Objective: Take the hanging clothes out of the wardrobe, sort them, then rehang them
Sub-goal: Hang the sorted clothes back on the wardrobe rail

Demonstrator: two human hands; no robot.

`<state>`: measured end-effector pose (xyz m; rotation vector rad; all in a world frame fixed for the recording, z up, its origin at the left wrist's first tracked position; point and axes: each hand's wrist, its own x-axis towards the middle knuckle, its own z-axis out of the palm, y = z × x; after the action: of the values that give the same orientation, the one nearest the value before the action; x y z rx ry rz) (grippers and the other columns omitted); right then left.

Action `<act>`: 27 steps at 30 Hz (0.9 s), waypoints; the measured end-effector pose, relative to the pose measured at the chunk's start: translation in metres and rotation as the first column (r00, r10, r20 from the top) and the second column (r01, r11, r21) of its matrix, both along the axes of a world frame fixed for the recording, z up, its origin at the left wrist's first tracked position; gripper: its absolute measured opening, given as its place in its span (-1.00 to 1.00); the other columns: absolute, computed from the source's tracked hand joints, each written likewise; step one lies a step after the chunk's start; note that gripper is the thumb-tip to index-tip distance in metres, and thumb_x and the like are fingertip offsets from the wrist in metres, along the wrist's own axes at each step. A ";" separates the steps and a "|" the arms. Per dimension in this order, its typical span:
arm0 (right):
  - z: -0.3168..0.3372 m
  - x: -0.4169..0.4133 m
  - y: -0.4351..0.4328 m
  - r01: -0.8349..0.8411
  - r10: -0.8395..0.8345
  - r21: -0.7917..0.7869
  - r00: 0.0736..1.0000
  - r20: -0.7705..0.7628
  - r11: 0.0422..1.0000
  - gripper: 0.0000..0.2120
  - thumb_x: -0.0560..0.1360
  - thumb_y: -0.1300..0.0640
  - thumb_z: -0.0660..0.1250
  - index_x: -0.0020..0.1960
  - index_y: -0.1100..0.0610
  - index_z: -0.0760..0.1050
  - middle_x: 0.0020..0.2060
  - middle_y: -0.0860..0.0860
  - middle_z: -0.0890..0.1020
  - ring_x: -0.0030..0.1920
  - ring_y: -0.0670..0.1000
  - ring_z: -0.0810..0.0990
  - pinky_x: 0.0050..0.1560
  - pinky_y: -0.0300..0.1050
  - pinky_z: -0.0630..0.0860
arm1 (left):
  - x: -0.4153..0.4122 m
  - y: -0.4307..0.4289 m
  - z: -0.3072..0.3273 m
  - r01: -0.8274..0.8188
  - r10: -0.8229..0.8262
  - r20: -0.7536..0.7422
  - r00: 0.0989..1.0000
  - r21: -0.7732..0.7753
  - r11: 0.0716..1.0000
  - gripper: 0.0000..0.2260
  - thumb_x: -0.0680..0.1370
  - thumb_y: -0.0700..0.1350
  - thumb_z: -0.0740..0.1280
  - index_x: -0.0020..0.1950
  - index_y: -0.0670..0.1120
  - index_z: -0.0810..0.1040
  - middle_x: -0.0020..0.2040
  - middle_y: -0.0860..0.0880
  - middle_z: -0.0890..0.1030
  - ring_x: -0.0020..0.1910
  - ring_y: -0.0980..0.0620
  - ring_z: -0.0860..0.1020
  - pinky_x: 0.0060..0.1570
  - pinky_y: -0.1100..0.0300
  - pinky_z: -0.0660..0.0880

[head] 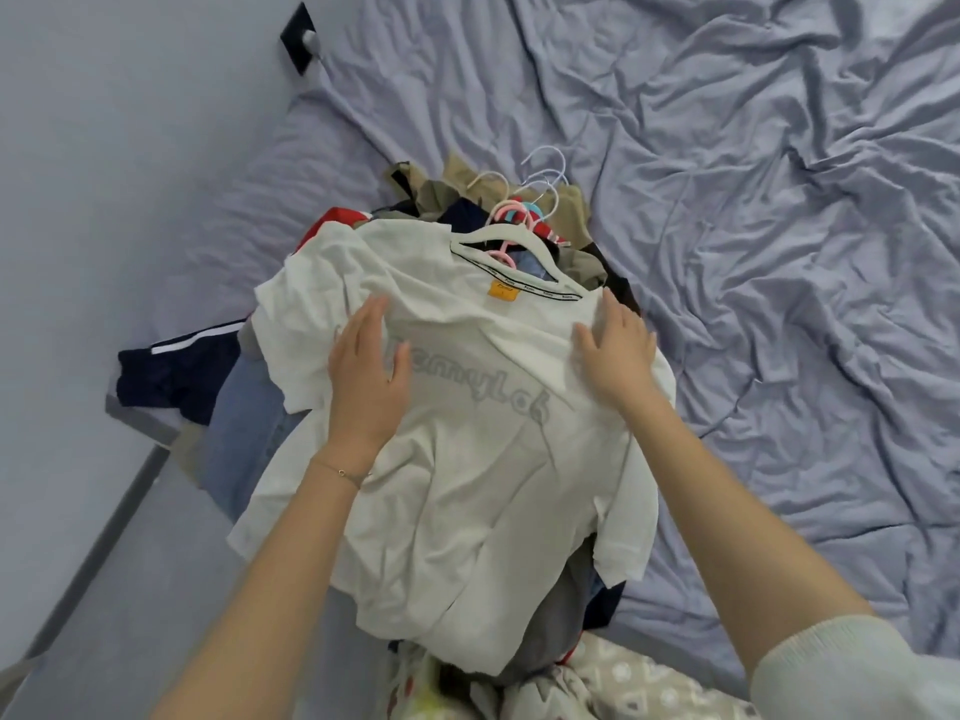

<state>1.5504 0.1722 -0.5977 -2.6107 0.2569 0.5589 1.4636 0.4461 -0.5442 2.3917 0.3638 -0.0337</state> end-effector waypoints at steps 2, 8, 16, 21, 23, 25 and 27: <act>-0.005 0.002 0.001 0.019 -0.018 -0.026 0.999 0.045 0.999 -0.48 0.61 -0.05 0.15 0.51 0.11 0.21 0.38 0.15 0.39 0.38 0.21 0.28 0.41 0.10 0.15 | -0.001 -0.002 -0.004 0.004 -0.004 -0.016 1.000 -0.002 1.000 -0.54 0.65 -0.12 0.20 0.54 -0.09 0.21 0.53 -0.03 0.27 0.52 0.00 0.20 0.52 0.17 -0.01; 0.024 -0.011 0.006 0.113 -0.128 0.116 0.983 0.129 0.987 -0.77 0.59 0.03 0.26 0.10 0.20 0.48 -0.03 0.12 0.58 0.04 0.13 0.51 0.02 0.03 0.43 | -0.006 -0.022 0.013 0.030 -0.036 -0.039 0.999 -0.142 0.989 -0.57 0.64 -0.15 0.22 0.52 -0.11 0.27 0.49 -0.05 0.34 0.49 -0.01 0.25 0.50 0.04 0.18; 0.116 -0.081 0.039 -0.026 -0.151 0.497 0.938 0.312 0.867 -0.92 0.56 0.14 0.36 -0.04 0.14 0.50 -0.18 -0.08 0.55 -0.17 -0.14 0.48 -0.14 -0.27 0.38 | 0.011 -0.081 0.070 -0.111 0.071 -0.111 0.991 -0.416 0.903 -0.71 0.61 -0.08 0.29 0.33 -0.09 0.45 0.24 0.02 0.54 0.23 0.08 0.48 0.28 0.21 0.38; 0.137 -0.105 0.060 -0.162 -0.008 0.561 0.957 0.288 0.812 -0.90 0.50 0.19 0.42 -0.05 0.16 0.51 -0.28 -0.05 0.46 -0.27 -0.12 0.40 -0.20 -0.26 0.36 | 0.013 -0.086 0.081 -0.361 0.309 -0.191 0.932 -0.589 0.723 -0.88 0.55 0.01 0.39 0.02 0.18 0.48 -0.08 0.24 0.56 -0.15 0.41 0.55 -0.17 0.51 0.42; 0.134 -0.104 0.059 -0.155 0.002 0.607 0.970 0.244 0.779 -0.93 0.51 0.17 0.41 -0.08 0.14 0.53 -0.28 -0.06 0.50 -0.27 -0.09 0.43 -0.19 -0.22 0.40 | 0.010 -0.083 0.077 -0.374 0.316 -0.205 0.927 -0.595 0.711 -0.82 0.56 -0.10 0.37 0.11 0.12 0.50 -0.02 0.22 0.56 -0.11 0.33 0.57 -0.12 0.44 0.46; 0.124 -0.095 0.053 -0.104 -0.030 0.639 0.980 0.195 0.762 -0.94 0.54 0.15 0.35 -0.05 0.12 0.58 -0.17 -0.09 0.58 -0.19 -0.12 0.50 -0.11 -0.24 0.45 | 0.007 -0.080 0.070 -0.408 0.342 -0.228 0.912 -0.598 0.690 -0.78 0.57 -0.20 0.33 0.18 0.03 0.51 0.00 0.19 0.55 -0.14 0.37 0.57 -0.09 0.39 0.49; 0.107 -0.080 0.043 -0.033 -0.061 0.604 0.989 0.135 0.796 -0.86 0.57 0.15 0.29 0.08 0.10 0.58 -0.01 -0.09 0.60 -0.03 -0.15 0.54 0.06 -0.20 0.48 | 0.000 -0.078 0.063 -0.422 0.344 -0.247 0.906 -0.595 0.684 -0.76 0.57 -0.24 0.33 0.21 0.00 0.52 0.00 0.19 0.55 -0.19 0.40 0.56 -0.11 0.39 0.52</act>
<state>1.4705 0.2156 -0.4910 -2.0022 0.0325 0.3582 1.4638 0.3685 -0.4808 1.5967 0.7746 -0.0887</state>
